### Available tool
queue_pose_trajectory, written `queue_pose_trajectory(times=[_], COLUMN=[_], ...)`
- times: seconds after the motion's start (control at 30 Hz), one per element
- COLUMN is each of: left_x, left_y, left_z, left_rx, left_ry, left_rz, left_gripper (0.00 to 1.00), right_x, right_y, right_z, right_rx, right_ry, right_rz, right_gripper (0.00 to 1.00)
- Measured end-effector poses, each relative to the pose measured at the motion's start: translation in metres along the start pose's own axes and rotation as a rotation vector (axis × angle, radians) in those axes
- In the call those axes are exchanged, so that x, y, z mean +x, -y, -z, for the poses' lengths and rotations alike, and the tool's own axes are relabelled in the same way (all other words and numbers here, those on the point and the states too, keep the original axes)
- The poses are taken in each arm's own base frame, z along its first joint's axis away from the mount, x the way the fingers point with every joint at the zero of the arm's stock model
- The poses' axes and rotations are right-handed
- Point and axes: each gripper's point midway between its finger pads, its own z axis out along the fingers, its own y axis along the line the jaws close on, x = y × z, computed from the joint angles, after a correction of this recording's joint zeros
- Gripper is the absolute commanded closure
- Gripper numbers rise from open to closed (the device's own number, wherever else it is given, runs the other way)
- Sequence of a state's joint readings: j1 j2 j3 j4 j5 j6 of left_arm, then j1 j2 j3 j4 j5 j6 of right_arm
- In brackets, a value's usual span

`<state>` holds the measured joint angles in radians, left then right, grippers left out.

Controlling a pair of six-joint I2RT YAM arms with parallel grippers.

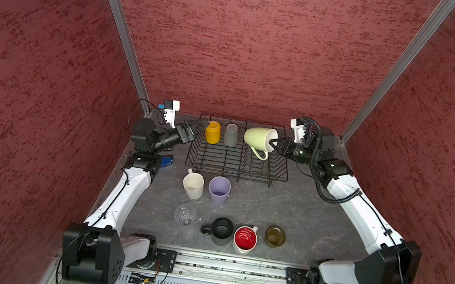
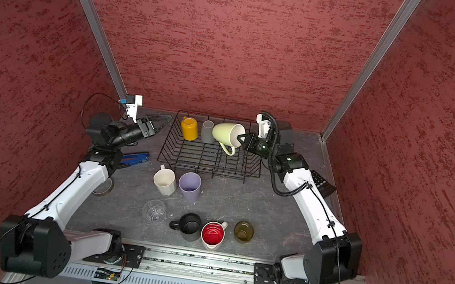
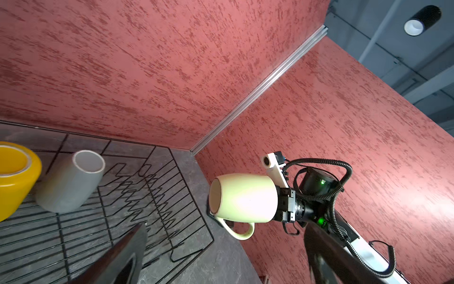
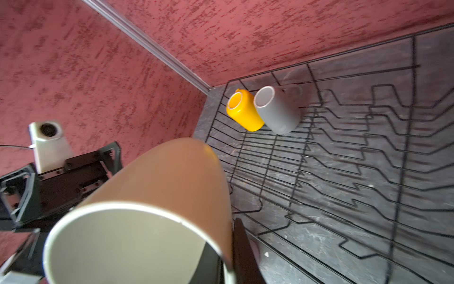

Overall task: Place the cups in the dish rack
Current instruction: 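Grasp the cream mug body with the left gripper beside the right gripper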

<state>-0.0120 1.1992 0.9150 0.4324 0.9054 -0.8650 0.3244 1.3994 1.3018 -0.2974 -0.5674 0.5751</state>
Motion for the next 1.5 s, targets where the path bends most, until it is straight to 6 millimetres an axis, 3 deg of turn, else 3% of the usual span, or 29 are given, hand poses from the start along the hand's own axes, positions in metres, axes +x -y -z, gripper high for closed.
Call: queue_pose_trajectory(times=[0.27,0.7,0.97,1.2,1.5], left_x=[0.026,0.051,0.054,0.059,0.065], left_y=[0.033,0.045,0.06,0.062,0.068], left_z=[-0.016,-0.034,-0.038,-0.044,-0.047], left_rx=[0.162,0.274,0.342,0.367,0.4], left_ry=[-0.121,-0.225,-0.242,-0.268,-0.3], left_rz=[-0.072,-0.098,-0.141,-0.143,-0.149], left_gripper=[0.0,0.0,0.0,0.0,0.0], right_x=[-0.004,0.002,0.014,0.021,0.032], right_y=[-0.039,-0.077,-0.087,-0.094,-0.092], right_z=[0.001,0.003,-0.007,-0.011,-0.026], right_rx=[-0.219,-0.462,-0.509,-0.536,-0.541], right_ry=[-0.002,-0.048,-0.095,-0.12,-0.155], right_rz=[0.013,-0.003,-0.01,-0.007,-0.032], right_gripper=[1.0,1.0,1.0,1.0,1.0])
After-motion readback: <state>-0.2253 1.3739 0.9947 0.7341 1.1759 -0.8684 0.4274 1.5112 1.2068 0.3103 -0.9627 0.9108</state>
